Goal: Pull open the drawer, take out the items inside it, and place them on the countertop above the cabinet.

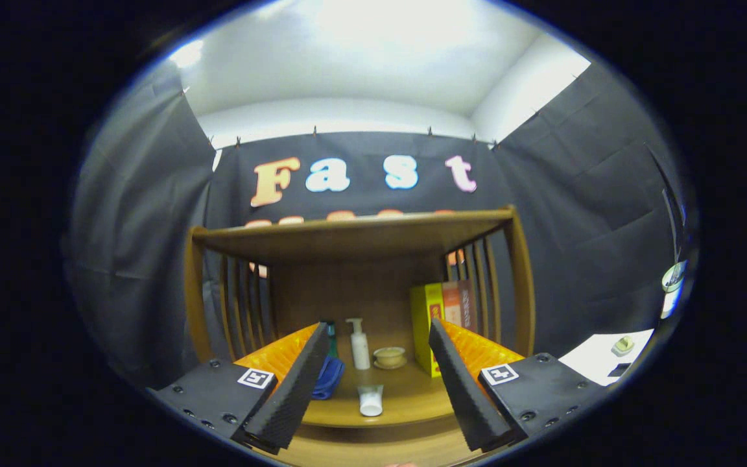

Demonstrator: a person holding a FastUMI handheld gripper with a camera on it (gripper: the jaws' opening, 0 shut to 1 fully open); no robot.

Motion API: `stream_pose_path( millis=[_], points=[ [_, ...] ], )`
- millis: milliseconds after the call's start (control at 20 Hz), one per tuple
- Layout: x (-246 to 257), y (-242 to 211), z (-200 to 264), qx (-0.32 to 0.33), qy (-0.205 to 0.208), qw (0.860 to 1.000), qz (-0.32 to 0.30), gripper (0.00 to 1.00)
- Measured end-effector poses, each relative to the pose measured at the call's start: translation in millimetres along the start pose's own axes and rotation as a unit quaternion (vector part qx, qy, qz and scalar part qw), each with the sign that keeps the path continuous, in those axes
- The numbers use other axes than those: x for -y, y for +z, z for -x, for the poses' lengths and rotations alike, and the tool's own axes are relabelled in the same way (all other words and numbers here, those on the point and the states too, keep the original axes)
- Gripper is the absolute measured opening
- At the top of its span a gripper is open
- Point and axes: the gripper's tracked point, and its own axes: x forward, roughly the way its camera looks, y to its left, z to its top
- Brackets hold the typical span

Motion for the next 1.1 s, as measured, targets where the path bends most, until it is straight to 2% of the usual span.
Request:
stream_pose_path(
  millis=[150,300,450,650,1100],
  points=[
    [-17.9,-8.1,43.0,-0.001,0.049,0.998,0.042,0.99],
    [-43.7,-55.3,86.7,-0.037,0.074,0.996,0.024,0.99],
    [-53.6,-66.0,110.7,-0.008,0.068,0.998,0.002,0.98],
    [-42.0,-92.4,139.8,-0.01,0.051,0.998,0.025,0.98],
    [-23.6,-146.6,156.8,-0.044,0.048,0.997,0.04,0.98]
  ],
)
